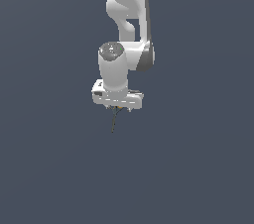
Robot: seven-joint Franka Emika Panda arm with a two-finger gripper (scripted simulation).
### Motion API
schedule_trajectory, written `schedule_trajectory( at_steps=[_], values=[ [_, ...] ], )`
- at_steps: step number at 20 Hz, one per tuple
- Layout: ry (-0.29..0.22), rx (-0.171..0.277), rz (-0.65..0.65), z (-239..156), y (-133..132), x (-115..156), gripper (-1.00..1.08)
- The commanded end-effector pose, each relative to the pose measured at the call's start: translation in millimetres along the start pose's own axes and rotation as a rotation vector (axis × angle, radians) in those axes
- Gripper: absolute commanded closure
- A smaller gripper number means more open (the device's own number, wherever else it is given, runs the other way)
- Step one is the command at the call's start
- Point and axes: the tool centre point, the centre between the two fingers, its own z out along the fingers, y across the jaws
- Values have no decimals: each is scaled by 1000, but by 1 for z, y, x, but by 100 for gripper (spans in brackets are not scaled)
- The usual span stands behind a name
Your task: Pick up the object and move it to a goal position.
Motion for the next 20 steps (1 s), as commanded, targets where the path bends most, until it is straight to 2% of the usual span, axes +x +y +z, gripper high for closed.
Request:
schedule_trajectory(
  at_steps=[1,10,20],
  values=[
    [-4,-6,35,20,14,-8,-92],
    [-10,-21,112,61,43,-30,-92],
    [-12,-23,118,72,46,-32,-92]
  ],
)
